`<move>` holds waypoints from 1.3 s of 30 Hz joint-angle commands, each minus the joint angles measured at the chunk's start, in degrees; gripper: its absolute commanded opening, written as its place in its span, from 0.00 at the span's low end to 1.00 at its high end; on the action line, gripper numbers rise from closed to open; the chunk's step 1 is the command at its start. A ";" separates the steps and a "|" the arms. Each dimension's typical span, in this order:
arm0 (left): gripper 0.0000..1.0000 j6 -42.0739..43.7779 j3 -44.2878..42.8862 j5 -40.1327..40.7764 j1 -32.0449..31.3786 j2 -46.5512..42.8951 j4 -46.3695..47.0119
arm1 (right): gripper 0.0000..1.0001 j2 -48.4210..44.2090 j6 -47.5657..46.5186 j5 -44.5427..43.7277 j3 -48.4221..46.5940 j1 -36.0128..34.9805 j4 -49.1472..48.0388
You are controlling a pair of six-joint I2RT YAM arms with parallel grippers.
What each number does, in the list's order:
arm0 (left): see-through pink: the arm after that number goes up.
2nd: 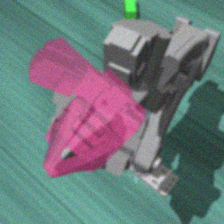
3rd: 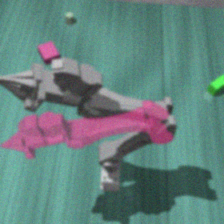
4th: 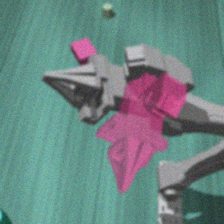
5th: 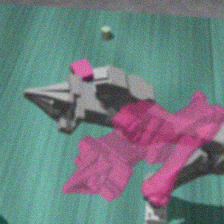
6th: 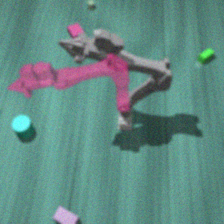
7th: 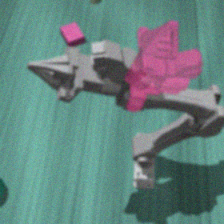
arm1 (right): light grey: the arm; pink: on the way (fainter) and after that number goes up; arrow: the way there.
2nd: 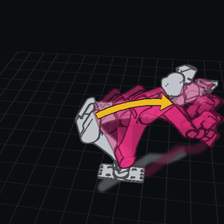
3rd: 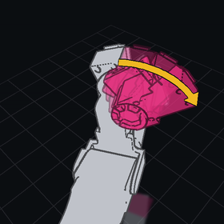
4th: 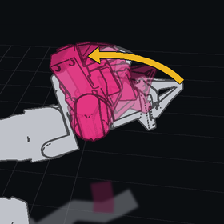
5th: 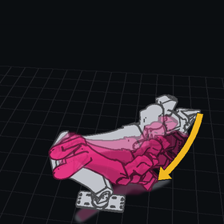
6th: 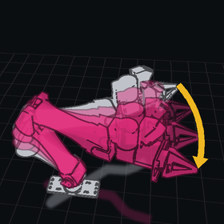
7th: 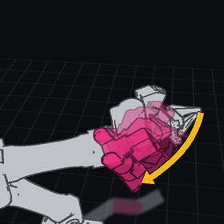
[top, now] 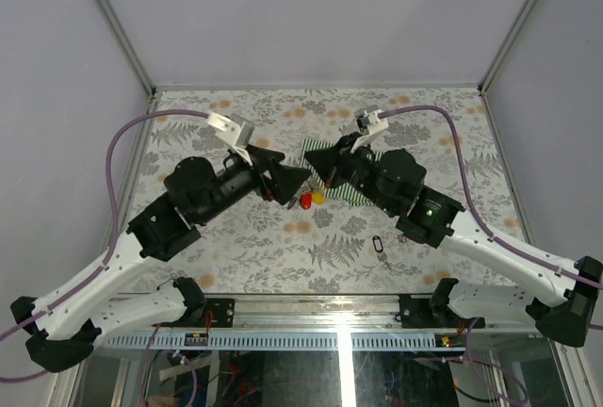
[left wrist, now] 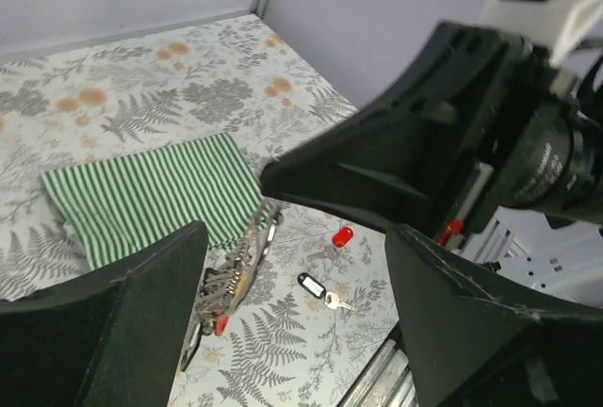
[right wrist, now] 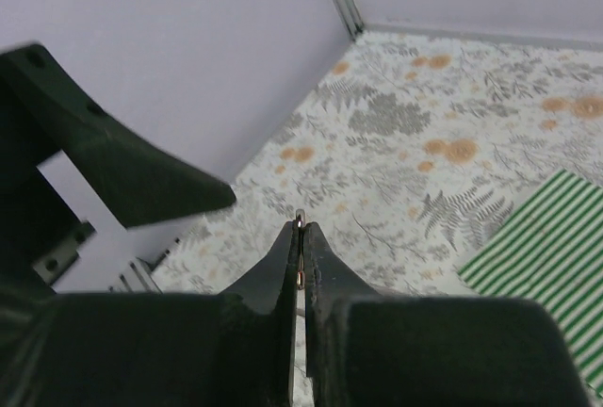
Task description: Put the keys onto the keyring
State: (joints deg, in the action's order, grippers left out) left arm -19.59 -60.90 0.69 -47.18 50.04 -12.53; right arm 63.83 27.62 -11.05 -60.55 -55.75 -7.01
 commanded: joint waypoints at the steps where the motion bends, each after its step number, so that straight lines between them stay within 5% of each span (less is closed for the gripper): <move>1: 0.75 4.71 -2.37 8.48 -6.74 1.10 6.60 | 0.00 -5.27 4.04 -1.87 1.12 0.06 -13.31; 14: 0.52 12.17 -3.95 22.68 -14.92 6.64 12.15 | 0.00 -7.37 9.07 -2.47 0.91 0.11 -13.56; 27: 0.31 13.59 -3.80 24.98 -15.38 7.91 15.42 | 0.00 -8.49 10.81 -1.05 1.91 0.09 -14.01; 39: 0.35 13.40 -3.69 24.14 -15.53 8.93 15.33 | 0.00 -9.20 11.94 -0.03 2.80 0.05 -14.87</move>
State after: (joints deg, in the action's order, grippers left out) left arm -6.76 -63.00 23.49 -62.37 58.74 -1.37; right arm 56.77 38.20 -12.25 -57.10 -55.70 -15.64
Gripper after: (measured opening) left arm 0.368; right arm 0.018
